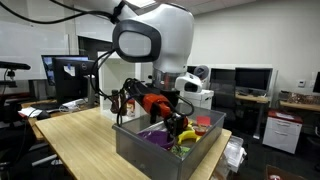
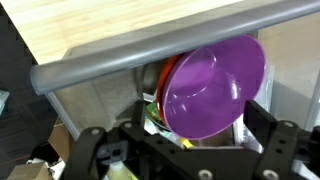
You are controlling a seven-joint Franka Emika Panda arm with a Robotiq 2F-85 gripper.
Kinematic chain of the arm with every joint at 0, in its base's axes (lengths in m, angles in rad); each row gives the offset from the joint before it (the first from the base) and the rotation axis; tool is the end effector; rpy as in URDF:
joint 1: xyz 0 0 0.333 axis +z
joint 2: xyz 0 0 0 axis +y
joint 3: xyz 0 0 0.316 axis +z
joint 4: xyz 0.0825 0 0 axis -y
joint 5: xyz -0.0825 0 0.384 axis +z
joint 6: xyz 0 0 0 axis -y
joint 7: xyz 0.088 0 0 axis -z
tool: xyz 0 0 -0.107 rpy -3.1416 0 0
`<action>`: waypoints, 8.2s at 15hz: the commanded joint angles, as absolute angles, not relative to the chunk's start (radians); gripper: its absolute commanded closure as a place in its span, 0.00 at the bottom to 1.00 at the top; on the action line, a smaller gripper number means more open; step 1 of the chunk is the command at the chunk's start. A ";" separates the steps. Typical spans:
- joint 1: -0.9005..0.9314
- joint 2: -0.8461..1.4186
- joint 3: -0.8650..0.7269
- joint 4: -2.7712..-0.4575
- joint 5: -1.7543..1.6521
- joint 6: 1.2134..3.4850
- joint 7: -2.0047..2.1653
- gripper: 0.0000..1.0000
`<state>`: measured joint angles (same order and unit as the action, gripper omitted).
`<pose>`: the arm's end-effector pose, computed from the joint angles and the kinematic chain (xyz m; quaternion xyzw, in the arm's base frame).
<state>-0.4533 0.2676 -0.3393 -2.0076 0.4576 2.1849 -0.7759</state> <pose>0.4297 -0.4042 0.3257 -0.9799 0.1418 -0.0745 0.1193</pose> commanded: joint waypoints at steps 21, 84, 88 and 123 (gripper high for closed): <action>-0.501 0.479 -0.244 -1.750 0.354 2.102 -0.601 0.00; -0.512 0.319 -0.221 -2.037 0.355 2.306 -0.653 0.97; -0.517 0.294 -0.234 -2.040 0.360 2.296 -0.651 0.97; -0.499 0.199 -0.290 -2.100 0.364 2.343 -0.631 0.89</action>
